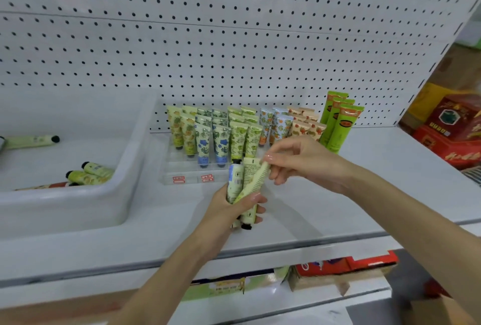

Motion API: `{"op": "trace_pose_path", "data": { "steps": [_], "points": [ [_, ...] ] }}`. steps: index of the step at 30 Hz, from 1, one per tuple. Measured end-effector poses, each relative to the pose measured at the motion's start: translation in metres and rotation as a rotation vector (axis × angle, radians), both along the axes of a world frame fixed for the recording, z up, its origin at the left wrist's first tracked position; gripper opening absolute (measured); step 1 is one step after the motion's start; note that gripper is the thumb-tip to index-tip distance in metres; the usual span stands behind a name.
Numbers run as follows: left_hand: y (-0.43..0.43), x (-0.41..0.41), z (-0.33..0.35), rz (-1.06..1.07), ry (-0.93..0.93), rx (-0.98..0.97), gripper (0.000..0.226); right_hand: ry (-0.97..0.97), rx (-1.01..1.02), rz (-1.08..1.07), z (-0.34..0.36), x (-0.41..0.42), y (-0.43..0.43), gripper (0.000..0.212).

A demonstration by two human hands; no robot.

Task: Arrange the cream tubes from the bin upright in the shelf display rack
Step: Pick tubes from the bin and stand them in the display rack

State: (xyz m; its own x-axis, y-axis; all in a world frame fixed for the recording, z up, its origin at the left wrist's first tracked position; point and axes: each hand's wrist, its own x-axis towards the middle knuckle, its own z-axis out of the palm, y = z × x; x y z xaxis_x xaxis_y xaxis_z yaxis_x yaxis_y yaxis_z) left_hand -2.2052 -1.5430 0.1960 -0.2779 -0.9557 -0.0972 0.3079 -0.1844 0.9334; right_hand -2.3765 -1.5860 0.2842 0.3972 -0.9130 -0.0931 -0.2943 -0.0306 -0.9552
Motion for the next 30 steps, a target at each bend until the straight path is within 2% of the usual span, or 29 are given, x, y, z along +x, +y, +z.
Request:
{"op": "trace_pose_path", "data": {
  "steps": [3, 7, 9, 12, 15, 18, 21, 30],
  "points": [
    [0.006, 0.01, -0.001, 0.004, 0.088, 0.017, 0.043, 0.051, -0.045, 0.019, -0.001, 0.006, 0.0, 0.029],
    [0.01, 0.027, 0.0, 0.069, 0.114, 0.016, 0.043, 0.105, -0.127, 0.104, 0.001, 0.017, -0.001, 0.01],
    [0.012, 0.036, 0.002, 0.097, 0.101, 0.004, 0.042, 0.1, -0.139, 0.105, 0.001, 0.024, -0.003, 0.021],
    [0.013, 0.048, 0.004, 0.151, -0.027, -0.031, 0.048, -0.002, -0.113, -0.004, 0.001, 0.031, -0.007, 0.031],
    [0.012, 0.06, -0.002, 0.225, -0.187, -0.037, 0.059, -0.123, -0.098, -0.112, 0.004, 0.03, -0.015, 0.019],
    [0.012, 0.072, -0.008, 0.289, -0.16, -0.005, 0.031, -0.149, -0.112, -0.184, 0.008, 0.027, -0.02, 0.014],
    [0.011, 0.084, -0.01, 0.35, -0.136, 0.018, 0.022, -0.049, -0.171, -0.194, 0.014, 0.036, -0.023, 0.008],
    [0.007, 0.106, -0.008, 0.429, -0.199, -0.015, 0.018, 0.357, -0.525, -0.106, 0.047, 0.108, -0.052, 0.012]
  ]
}}
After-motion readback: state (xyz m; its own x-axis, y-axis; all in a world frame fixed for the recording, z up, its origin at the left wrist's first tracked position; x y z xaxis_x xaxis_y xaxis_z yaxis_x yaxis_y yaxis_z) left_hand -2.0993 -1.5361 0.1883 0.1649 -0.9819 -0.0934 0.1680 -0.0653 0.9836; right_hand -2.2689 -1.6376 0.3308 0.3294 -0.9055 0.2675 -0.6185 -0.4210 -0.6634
